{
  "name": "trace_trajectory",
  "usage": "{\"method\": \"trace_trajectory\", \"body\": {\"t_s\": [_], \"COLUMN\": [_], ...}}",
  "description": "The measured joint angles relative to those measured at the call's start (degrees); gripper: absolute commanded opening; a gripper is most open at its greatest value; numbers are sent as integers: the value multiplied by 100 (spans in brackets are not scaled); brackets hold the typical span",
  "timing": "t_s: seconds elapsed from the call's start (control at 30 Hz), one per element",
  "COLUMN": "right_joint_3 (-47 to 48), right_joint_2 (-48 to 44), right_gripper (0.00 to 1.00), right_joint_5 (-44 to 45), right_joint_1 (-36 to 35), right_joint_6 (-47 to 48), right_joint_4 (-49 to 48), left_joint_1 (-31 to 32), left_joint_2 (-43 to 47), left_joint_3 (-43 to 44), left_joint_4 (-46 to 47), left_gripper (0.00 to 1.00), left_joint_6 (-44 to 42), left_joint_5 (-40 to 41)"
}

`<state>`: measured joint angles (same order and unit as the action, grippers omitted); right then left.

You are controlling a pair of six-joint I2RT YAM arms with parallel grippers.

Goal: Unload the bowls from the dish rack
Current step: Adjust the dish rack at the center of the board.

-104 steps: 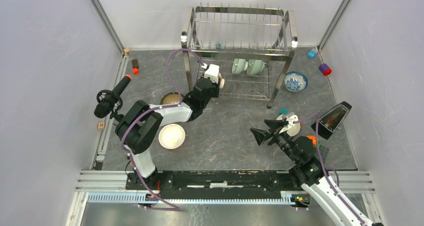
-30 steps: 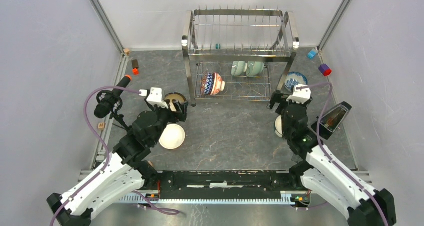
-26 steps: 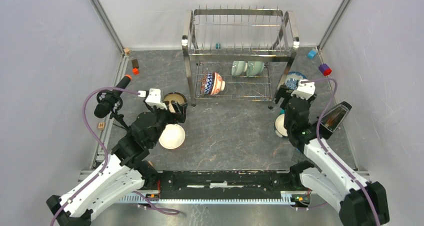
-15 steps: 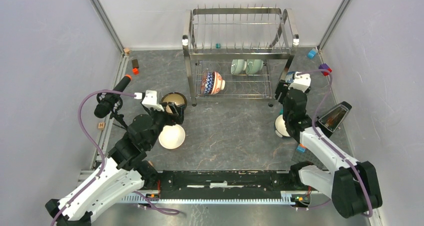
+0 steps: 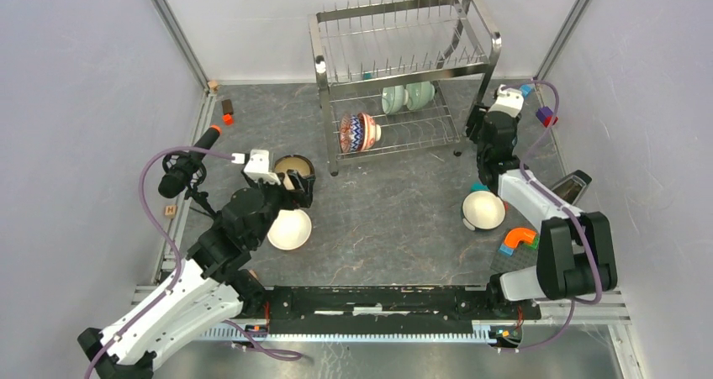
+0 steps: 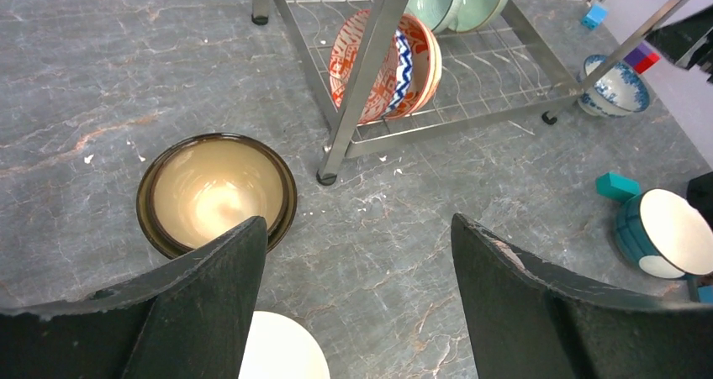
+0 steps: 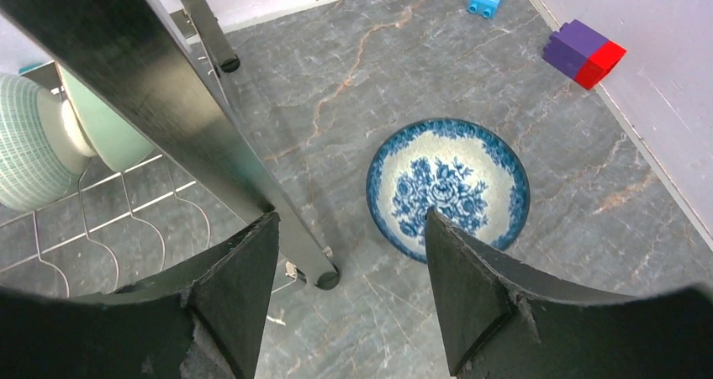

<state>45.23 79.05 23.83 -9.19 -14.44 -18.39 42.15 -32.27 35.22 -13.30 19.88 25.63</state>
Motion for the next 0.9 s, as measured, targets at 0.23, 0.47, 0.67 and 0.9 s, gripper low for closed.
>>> {"method": "trace_trajectory", "body": {"t_s": [0.23,0.47,0.67,0.9], "right_joint_3": [579,326,-503,-1355], "right_joint_2": [640,599,-411,-1827], "right_gripper": [73,88,89,88], "right_joint_5": [-251,-560,-872,-1202], "right_joint_1": [164,201,192,144], "right_joint_6": [-116,-431,-726,-1134], "right_joint_4": [-22,-225,-282,-201], "left_joint_1": [0,-7,-157,-782], "left_joint_2": [-765,-1923,-2680,-2780], "left_joint_3": [151,1034,1825,2072], "left_joint_4": [-68,-144,-157,-157], "left_gripper": [86,86,85,79], "left_joint_6": [114,415,697,1099], "left_joint_5": [63,525,765,756]}}
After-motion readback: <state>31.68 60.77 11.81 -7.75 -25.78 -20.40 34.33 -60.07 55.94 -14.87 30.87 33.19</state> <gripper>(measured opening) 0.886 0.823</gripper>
